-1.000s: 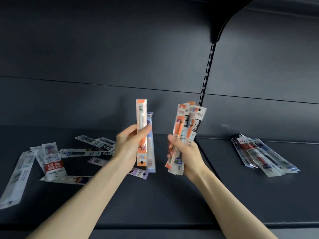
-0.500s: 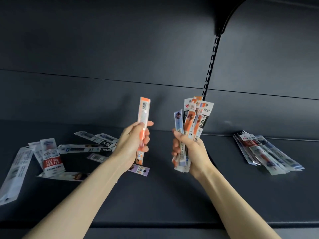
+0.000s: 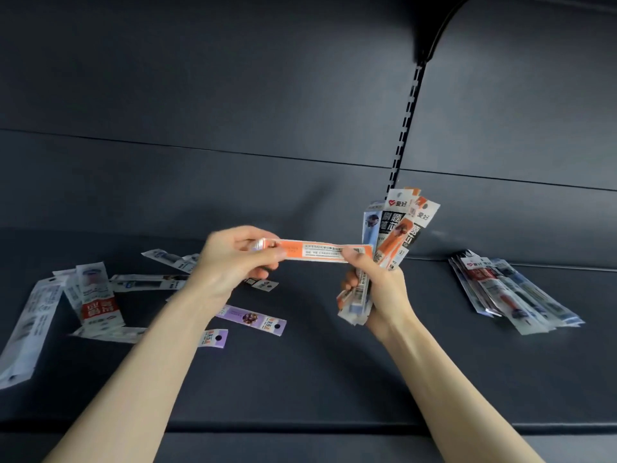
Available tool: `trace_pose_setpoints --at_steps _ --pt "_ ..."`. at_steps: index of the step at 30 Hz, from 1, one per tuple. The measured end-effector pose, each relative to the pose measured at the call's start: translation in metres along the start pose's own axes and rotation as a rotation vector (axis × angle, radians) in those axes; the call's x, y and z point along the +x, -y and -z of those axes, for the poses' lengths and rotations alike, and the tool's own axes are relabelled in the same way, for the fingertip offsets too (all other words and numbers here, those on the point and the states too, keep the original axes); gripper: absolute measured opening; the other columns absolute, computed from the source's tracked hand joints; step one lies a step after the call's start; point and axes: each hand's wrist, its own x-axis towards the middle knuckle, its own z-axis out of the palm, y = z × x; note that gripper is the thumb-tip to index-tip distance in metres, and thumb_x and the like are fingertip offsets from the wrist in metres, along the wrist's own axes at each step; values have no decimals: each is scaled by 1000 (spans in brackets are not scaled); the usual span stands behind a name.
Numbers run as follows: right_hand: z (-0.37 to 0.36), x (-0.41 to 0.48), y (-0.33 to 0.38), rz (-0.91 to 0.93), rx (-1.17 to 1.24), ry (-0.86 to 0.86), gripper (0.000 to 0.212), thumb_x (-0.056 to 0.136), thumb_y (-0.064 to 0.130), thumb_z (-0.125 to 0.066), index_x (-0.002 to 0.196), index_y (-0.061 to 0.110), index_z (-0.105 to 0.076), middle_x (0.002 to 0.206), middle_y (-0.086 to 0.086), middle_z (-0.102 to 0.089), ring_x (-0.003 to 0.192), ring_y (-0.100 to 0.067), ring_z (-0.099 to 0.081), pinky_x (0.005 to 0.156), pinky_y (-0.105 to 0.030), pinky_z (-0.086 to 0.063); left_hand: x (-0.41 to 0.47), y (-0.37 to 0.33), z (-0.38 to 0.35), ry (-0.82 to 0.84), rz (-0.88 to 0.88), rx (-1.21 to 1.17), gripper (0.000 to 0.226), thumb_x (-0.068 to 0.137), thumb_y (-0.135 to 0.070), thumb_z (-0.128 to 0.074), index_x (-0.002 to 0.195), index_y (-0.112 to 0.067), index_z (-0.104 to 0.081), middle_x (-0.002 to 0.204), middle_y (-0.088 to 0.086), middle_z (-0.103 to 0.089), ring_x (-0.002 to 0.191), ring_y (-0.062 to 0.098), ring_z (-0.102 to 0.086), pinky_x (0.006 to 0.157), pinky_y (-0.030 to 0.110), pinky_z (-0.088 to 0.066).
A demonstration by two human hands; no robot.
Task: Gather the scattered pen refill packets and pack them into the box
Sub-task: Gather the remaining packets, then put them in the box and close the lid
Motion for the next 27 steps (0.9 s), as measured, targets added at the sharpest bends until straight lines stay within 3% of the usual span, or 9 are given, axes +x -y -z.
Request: trace_pose_setpoints --at_steps 6,10,13,15,18,23,24,27 --pt "-9 -13 -3 -93 -307 256 18 82 21 -69 91 5 -67 49 5 -60 42 -12 -42 43 -23 -40 1 4 -7 -218 -26 -423 22 79 -6 -71 100 -10 -66 81 -2 -72 71 7 -69 64 19 -54" --pt "-5 -7 0 -75 -249 99 30 73 35 -75 79 8 -62 49 5 -54 44 -13 -44 44 -25 -40 -1 2 0 -303 -118 -287 14 81 -4 -69 96 -6 -68 80 2 -72 69 8 -68 62 20 -55" --pt "-2 -6 3 -42 -197 136 36 61 34 -76 83 9 -64 70 -1 -65 52 -9 -55 50 -24 -46 -6 1 -5 -72 -123 -124 9 82 -3 -68 90 -6 -72 78 6 -74 65 10 -67 59 22 -55" --pt "-5 -9 -1 -51 -271 269 24 67 25 -76 83 10 -66 77 -3 -69 61 -8 -65 58 -22 -52 -9 1 -14 43 -129 -48 11 80 -2 -69 90 -6 -73 78 11 -74 65 15 -68 60 23 -56" --pt "-10 -12 -7 -15 -349 422 10 80 6 -70 90 9 -70 80 -4 -74 77 -16 -70 73 -24 -54 -14 3 -27 73 -171 -40 16 77 -2 -72 93 -1 -71 82 19 -73 71 25 -71 61 26 -57" --pt "-9 -12 -5 -79 -260 528 6 76 4 -64 78 10 -63 66 -3 -63 61 -16 -60 65 -31 -51 -11 9 -34 69 -201 83 48 66 -26 -83 108 -14 -62 96 6 -68 86 17 -65 77 29 -53" --pt "-9 -11 -5 -87 -247 567 6 74 4 -61 76 9 -61 67 -4 -62 62 -17 -58 66 -33 -50 -11 8 -34 151 -158 39 53 66 -33 -82 111 -15 -60 99 5 -69 85 17 -66 73 29 -54" --pt "-13 -13 -3 -103 -270 696 17 72 1 -55 88 3 -61 76 -10 -64 73 -19 -63 71 -33 -52 -15 0 -38 396 -49 21 35 76 -41 -72 102 -19 -65 91 2 -74 57 12 -63 41 23 -43"
